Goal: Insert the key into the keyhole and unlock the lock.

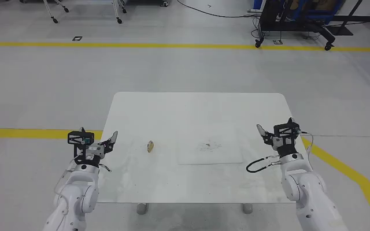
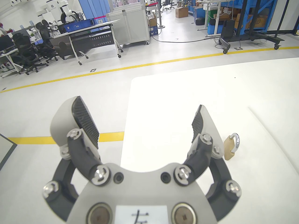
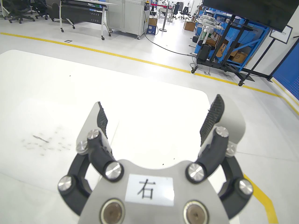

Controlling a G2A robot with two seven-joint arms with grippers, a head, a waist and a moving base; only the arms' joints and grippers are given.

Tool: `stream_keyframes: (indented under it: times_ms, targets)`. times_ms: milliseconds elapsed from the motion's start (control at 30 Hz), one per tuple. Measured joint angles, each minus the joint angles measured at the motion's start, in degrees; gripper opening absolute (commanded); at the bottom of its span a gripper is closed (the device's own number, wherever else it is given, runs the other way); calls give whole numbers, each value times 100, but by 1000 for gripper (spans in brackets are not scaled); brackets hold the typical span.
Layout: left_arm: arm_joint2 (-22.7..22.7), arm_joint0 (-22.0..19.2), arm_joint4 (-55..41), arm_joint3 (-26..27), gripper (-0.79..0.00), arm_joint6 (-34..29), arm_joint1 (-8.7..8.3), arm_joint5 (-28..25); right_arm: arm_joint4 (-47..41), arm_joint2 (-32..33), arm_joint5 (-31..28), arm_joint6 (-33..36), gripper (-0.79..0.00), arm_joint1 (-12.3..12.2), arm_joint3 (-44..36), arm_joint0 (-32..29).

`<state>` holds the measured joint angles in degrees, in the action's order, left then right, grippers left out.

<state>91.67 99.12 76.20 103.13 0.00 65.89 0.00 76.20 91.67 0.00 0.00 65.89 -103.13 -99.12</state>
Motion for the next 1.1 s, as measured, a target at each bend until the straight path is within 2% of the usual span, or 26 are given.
stream_keyframes:
  times_ms: [100, 300, 667, 933, 1033, 1100]
  targets:
    - [0, 0, 0, 0, 0, 0, 0, 0, -47, -175, -209, 95, 0, 12, 96, 104]
    - [0, 0, 0, 0, 0, 0, 0, 0, -309, -1018, -654, 488, 0, 111, 608, 723]
    - [0, 0, 0, 0, 0, 0, 0, 0, -413, -1099, -741, 524, 0, 122, 692, 771]
    - [0, 0, 0, 0, 0, 0, 0, 0, -547, -1821, -2080, 638, 0, 188, 1661, 1630]
    - [0, 0, 0, 0, 0, 0, 0, 0, -644, -2004, -2704, 507, 0, 202, 2004, 1919]
    - [0, 0, 0, 0, 0, 0, 0, 0, -625, -2082, -3319, 324, 0, 188, 2278, 2125]
